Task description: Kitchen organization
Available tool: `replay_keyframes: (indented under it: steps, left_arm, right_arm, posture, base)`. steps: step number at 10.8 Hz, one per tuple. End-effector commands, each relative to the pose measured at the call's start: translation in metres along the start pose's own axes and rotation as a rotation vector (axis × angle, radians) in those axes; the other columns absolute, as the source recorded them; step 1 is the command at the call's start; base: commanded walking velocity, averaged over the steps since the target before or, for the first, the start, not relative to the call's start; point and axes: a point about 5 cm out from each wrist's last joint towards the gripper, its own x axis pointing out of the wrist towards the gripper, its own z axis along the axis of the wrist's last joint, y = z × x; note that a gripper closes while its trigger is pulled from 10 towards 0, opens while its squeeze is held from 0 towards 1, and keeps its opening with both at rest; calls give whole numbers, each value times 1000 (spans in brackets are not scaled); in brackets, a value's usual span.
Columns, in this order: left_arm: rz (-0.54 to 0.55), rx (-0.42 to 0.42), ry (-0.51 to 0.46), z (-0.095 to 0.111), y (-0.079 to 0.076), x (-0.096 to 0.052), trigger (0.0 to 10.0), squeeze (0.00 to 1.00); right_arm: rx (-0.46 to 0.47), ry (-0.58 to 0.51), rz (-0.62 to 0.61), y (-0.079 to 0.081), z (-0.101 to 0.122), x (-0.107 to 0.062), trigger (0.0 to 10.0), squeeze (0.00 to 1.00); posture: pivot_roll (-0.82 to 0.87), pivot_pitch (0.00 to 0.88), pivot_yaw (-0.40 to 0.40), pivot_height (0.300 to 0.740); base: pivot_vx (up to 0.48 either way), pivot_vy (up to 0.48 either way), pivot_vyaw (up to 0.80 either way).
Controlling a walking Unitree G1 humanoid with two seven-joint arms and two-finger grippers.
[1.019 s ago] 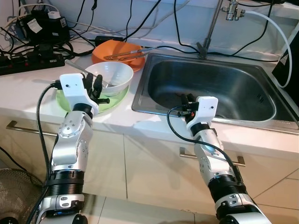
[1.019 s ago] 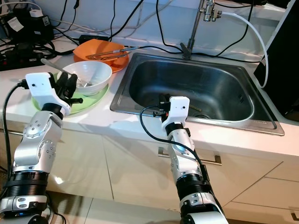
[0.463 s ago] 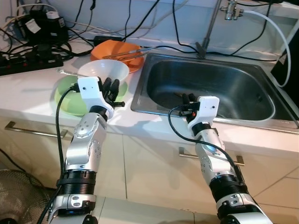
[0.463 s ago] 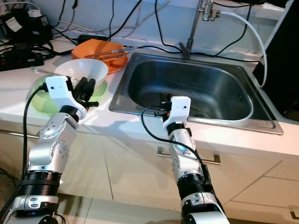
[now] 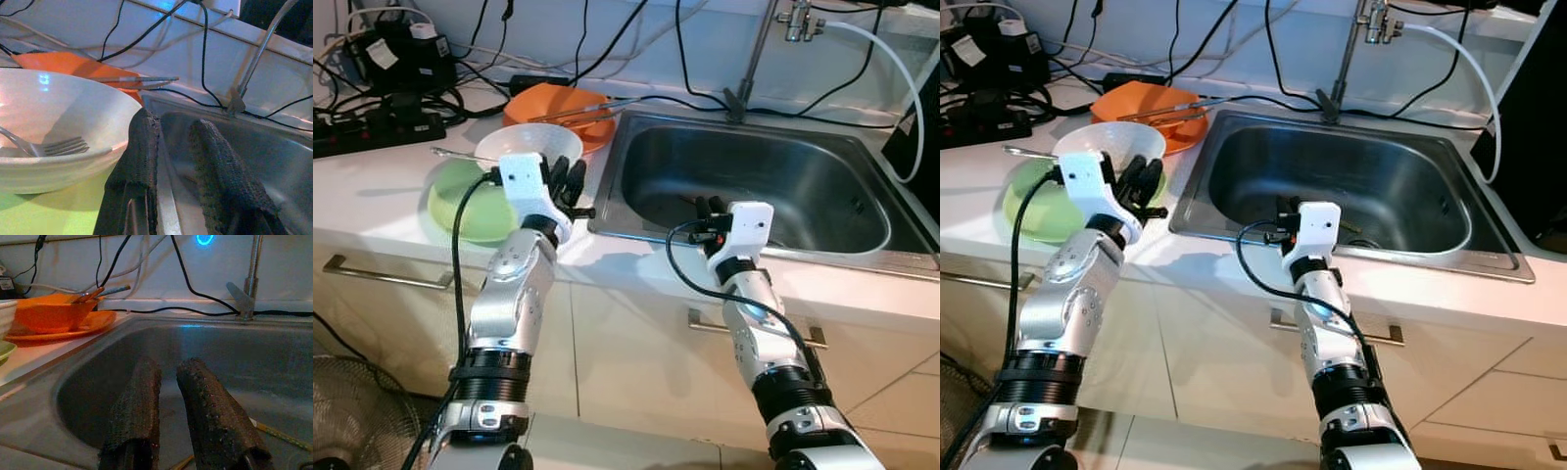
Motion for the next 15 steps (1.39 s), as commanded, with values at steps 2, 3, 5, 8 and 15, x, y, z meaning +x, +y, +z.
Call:
replay_keyframes:
  steps: [2,3,5,8,15]
  left_arm:
    - [-34,91,-110,16,-16,2,10000,0]
    - [15,120,-134,20,-5,-3,10000,0]
    - [78,156,-117,21,16,-7,10000,0]
    - [149,175,-114,22,37,-10,10000,0]
    - [200,126,-37,2,51,-13,10000,0]
  right_arm:
    - [3,-8,-19,-4,3,1,10000,0]
    - [5,-7,-21,-4,3,0,10000,0]
    - [9,-3,-19,-3,1,0,10000,0]
    - [9,0,-18,-3,1,-1,10000,0]
    - [3,1,-16,-4,1,-1,10000,0]
  posture:
    - [211,0,-46,740]
    - [215,0,-48,740]
    - [224,7,-51,740]
    - [219,8,-54,740]
    - [213,0,-53,740]
  base:
    - [0,0,0]
    - [0,0,0]
    - [0,0,0]
    - [0,0,0]
    - [0,0,0]
